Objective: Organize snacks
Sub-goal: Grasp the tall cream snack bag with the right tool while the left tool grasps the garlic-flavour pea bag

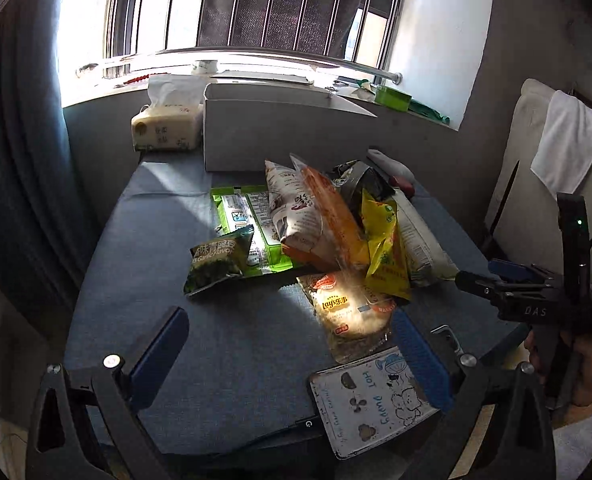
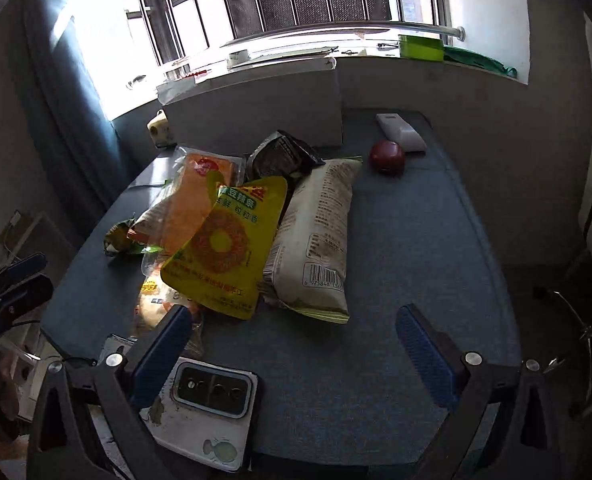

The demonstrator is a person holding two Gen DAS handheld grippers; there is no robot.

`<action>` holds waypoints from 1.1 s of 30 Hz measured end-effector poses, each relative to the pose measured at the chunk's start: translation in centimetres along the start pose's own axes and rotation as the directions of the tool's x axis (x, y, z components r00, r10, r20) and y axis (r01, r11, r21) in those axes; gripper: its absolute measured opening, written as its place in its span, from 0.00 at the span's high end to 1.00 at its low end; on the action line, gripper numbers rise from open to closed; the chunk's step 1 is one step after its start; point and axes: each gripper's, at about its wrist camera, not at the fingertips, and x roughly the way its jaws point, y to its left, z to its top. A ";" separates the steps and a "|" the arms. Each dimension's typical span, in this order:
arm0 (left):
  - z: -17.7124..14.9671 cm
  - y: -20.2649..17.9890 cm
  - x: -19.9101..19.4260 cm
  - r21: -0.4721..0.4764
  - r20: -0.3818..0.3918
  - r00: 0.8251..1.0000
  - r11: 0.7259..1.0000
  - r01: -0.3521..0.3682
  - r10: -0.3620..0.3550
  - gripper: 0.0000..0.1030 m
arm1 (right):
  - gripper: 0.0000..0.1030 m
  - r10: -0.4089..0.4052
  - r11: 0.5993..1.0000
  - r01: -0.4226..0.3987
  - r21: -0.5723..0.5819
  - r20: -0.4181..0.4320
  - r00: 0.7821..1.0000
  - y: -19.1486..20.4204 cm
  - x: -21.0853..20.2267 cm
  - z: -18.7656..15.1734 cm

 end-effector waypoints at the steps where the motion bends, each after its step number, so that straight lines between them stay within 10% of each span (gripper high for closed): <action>1: 0.0 0.1 -0.1 -0.005 0.006 1.000 1.000 0.011 -0.011 0.00 | 0.00 -0.016 1.000 0.016 0.016 -0.005 1.000 -0.4 0.5 0.3; 19: -0.3 2.6 1.1 -0.056 -0.030 0.999 0.998 -0.017 0.016 0.00 | 0.01 -0.104 0.994 0.093 -0.059 -0.230 0.968 -0.8 11.9 7.6; 22: -0.4 2.9 1.4 -0.061 -0.041 0.999 0.998 -0.024 0.022 0.00 | 0.15 -0.107 0.989 0.082 -0.121 -0.214 0.971 -0.6 11.6 7.2; 25: -0.3 3.2 1.8 -0.053 -0.048 0.999 0.998 -0.028 0.026 0.00 | 0.58 -0.100 0.991 0.082 -0.108 -0.178 0.979 -0.7 10.0 7.1; 33: 1.5 4.3 4.9 0.037 -0.109 0.993 0.999 -0.038 0.042 0.00 | 0.62 0.008 1.000 -0.007 0.008 -0.089 0.996 -2.7 3.9 5.5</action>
